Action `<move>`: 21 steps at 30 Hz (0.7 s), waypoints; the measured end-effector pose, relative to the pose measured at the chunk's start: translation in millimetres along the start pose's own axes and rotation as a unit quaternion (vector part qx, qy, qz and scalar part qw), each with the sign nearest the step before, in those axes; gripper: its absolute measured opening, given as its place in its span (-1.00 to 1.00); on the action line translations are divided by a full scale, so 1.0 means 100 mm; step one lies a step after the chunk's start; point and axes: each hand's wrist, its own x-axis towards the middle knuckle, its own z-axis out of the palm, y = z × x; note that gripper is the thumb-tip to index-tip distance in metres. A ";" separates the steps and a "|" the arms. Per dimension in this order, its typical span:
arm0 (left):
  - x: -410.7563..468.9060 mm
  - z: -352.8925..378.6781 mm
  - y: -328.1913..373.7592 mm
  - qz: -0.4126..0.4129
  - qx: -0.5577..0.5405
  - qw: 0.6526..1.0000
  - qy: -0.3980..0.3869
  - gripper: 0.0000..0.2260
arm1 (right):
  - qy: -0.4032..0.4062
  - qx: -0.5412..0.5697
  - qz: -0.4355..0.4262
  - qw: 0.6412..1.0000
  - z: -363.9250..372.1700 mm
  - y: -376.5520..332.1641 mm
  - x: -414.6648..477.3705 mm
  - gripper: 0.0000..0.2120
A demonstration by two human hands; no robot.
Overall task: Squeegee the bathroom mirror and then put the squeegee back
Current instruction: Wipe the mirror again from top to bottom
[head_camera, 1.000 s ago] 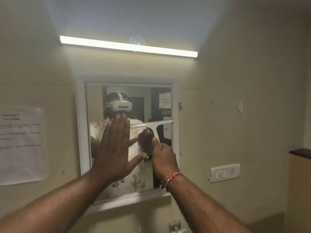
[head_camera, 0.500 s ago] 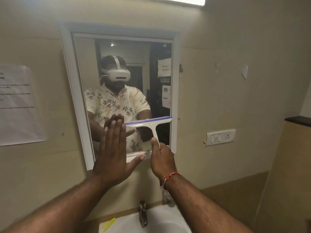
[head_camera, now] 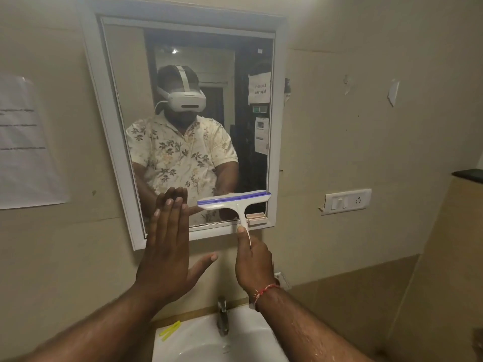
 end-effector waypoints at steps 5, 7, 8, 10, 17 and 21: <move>-0.10 0.02 -0.05 0.006 0.009 1.000 -0.010 0.06 | -0.004 0.010 0.012 1.000 -0.02 0.01 -0.06 -0.48; -0.12 0.02 -0.06 0.009 0.006 1.000 -0.008 0.05 | -0.007 0.002 0.022 1.000 -0.02 0.02 -0.11 -0.50; -0.12 0.03 -0.06 0.011 0.004 1.000 -0.007 0.05 | -0.008 0.003 0.026 1.000 -0.01 0.05 -0.13 -0.51; -0.13 0.04 -0.07 0.016 0.005 1.000 -0.006 0.04 | -0.011 0.023 0.029 0.999 0.02 0.10 -0.16 -0.50; -0.10 0.08 -0.07 0.006 -0.006 1.000 -0.001 0.04 | -0.029 0.035 0.045 0.998 0.02 0.19 -0.20 -0.53; -0.13 0.09 -0.06 0.001 -0.009 1.000 -0.001 0.03 | -0.042 0.004 0.048 0.998 -0.04 0.19 -0.22 -0.55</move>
